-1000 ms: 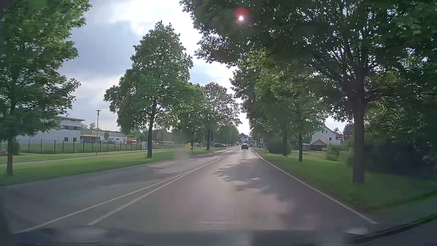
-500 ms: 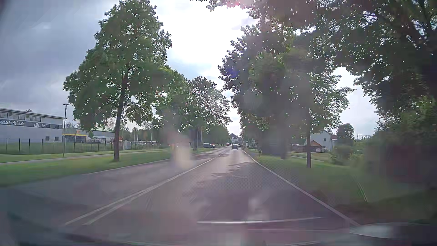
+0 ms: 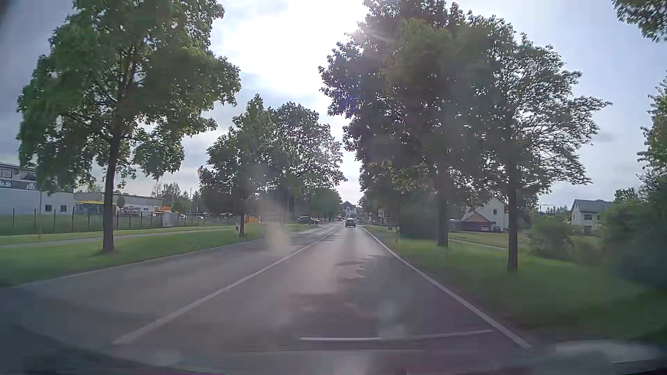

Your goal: Follow the waypoints while adhering to traffic rules and regulations

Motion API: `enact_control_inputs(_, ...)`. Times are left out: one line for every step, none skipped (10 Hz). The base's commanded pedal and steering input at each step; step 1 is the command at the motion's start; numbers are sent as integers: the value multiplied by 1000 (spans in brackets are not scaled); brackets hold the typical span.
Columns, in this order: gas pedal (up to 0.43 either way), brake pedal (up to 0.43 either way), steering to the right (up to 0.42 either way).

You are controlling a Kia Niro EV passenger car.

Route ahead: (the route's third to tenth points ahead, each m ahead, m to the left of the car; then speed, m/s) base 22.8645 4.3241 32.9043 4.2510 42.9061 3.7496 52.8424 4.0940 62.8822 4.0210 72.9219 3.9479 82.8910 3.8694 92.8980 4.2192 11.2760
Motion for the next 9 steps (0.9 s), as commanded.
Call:
enact_control_inputs(220, 0, 14)
enact_control_inputs(220, 0, 10)
enact_control_inputs(220, 0, 6)
enact_control_inputs(220, 0, 5)
enact_control_inputs(220, 0, 5)
enact_control_inputs(209, 0, 2)
enact_control_inputs(197, 0, 0)
enact_control_inputs(197, 0, 0)
enact_control_inputs(189, 0, -1)
